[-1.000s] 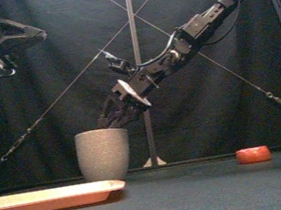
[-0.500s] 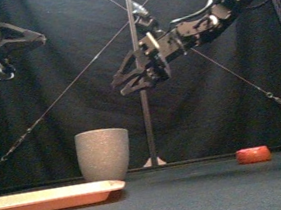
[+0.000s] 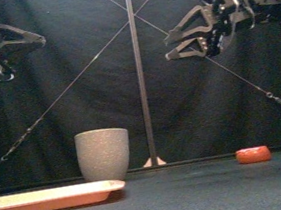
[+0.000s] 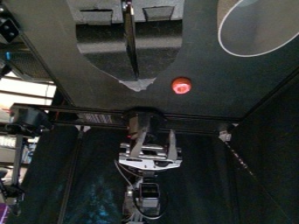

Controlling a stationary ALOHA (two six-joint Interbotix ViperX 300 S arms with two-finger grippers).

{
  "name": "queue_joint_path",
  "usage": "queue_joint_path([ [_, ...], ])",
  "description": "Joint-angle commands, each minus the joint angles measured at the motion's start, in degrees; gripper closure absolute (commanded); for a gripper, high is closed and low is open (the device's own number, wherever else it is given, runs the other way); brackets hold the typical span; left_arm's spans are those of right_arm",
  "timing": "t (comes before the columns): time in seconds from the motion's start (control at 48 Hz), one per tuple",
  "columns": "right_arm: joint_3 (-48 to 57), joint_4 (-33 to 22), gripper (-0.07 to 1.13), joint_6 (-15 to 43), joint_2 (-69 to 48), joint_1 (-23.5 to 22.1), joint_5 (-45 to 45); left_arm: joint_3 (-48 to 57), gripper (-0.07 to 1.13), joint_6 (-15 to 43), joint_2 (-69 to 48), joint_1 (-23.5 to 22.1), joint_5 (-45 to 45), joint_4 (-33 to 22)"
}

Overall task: Pick the pink ball then place it in the grey bowl
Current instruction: Drop pink ball in the grey bowl and return to neutral

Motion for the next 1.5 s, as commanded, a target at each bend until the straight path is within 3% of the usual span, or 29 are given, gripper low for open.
queue_joint_path([
  [0.021, 2.3, 0.0, 0.13, -0.2, -5.7, 0.8, -0.4, -0.6, 1.0, -0.1, 0.4, 0.0, -0.5, -0.3],
  [0.333, 8.7, 0.1, 0.13, -0.1, -15.8, 0.9, -0.4, -0.4, 1.0, 0.0, 0.4, 0.1, -0.5, -0.3],
  [1.5, 8.5, 0.1, 0.13, -0.1, -15.3, 1.4, -0.4, -0.9, 1.01, 0.1, 0.4, -0.4, -0.5, -0.5],
])
